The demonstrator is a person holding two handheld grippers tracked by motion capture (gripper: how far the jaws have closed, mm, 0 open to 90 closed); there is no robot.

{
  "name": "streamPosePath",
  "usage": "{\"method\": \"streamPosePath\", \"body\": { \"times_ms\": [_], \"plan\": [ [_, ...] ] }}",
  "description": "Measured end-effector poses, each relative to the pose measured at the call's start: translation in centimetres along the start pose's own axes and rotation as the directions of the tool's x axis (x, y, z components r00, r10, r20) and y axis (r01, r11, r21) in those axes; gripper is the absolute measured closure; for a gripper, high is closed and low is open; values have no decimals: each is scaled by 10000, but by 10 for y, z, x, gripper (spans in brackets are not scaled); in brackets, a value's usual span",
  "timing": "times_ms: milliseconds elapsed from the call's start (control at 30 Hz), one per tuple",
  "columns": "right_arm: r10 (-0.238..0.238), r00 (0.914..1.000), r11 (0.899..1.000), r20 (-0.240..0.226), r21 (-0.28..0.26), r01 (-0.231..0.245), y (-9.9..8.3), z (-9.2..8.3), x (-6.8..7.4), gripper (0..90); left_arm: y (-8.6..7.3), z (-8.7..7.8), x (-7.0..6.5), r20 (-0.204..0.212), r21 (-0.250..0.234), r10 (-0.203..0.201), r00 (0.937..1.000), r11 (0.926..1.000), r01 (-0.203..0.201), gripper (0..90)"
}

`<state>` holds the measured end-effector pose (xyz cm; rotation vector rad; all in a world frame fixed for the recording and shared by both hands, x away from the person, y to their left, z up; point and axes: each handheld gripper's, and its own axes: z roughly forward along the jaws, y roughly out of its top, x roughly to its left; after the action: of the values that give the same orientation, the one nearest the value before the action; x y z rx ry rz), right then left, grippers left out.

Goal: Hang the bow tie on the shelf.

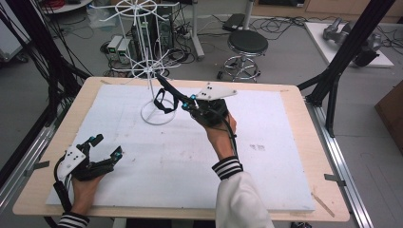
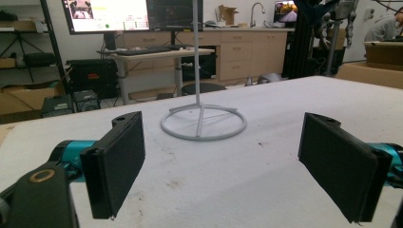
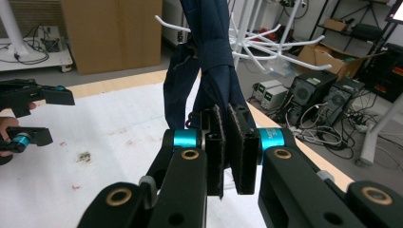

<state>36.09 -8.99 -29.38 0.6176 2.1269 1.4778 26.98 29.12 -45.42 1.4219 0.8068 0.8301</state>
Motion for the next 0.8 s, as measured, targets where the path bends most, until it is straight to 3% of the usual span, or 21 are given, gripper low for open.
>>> {"method": "streamPosePath", "body": {
  "times_ms": [800],
  "plan": [
    [-352, 9981, 9992, -501, -196, 343, 22, 21, 18, 856, 0, 0, 0, -3, 27, -10, 10000, 10000, 10, 162]
  ]
}}
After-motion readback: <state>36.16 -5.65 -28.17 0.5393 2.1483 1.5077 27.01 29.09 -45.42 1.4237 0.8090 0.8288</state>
